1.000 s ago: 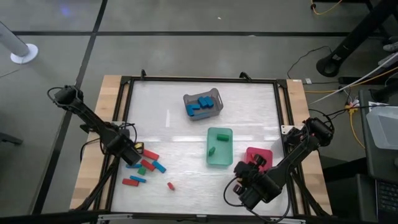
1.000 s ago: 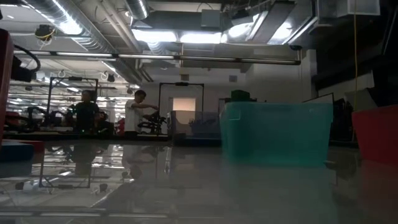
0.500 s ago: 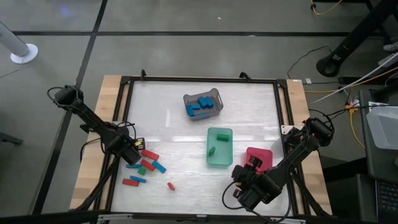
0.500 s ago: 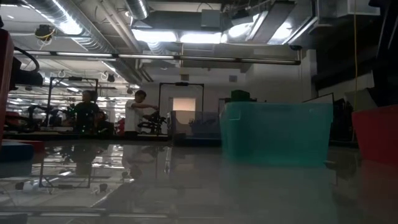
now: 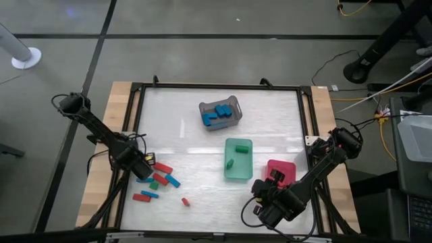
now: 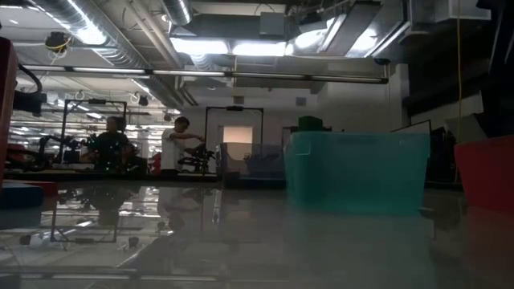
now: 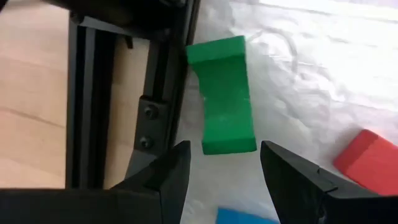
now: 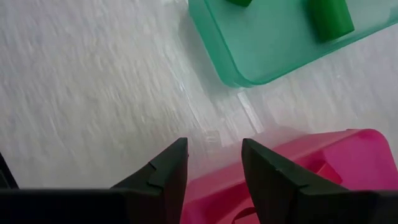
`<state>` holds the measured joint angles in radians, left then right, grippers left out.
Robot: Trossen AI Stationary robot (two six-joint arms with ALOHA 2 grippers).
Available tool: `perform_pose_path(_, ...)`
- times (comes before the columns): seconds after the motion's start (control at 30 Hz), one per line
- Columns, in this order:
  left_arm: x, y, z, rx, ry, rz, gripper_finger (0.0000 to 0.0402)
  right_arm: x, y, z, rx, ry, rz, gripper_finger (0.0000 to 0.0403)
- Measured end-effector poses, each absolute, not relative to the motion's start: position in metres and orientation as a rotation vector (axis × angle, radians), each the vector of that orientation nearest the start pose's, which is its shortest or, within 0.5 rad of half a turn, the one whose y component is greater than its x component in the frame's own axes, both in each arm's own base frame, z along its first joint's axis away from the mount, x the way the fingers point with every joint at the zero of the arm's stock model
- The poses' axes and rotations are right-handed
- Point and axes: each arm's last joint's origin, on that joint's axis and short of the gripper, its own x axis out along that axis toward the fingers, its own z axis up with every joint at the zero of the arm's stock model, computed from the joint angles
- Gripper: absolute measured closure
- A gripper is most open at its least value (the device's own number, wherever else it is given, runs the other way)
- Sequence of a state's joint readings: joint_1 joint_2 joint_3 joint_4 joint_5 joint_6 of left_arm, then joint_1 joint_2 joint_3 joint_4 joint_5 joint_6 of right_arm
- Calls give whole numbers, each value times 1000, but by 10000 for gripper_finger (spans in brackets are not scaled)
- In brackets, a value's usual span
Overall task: Sort blocks
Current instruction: Put the green arch block into the green bin
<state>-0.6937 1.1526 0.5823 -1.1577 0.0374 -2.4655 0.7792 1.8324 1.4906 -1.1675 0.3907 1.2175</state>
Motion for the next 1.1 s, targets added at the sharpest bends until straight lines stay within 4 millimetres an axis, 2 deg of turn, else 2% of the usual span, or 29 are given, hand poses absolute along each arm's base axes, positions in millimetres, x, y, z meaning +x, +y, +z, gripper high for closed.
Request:
perform_pose_path(0.33, 106, -88, 165, -1216, 1100, 1531, 219, 253, 235, 238, 211, 1176, -453, 249)
perform_pose_path(0.8, 114, -96, 141, -1091, 1118, 1611, 219, 253, 235, 239, 210, 1174, -453, 249)
perform_pose_path(1.1, 118, -98, 135, -1015, 1145, 1572, 229, 254, 235, 239, 212, 1170, -452, 249)
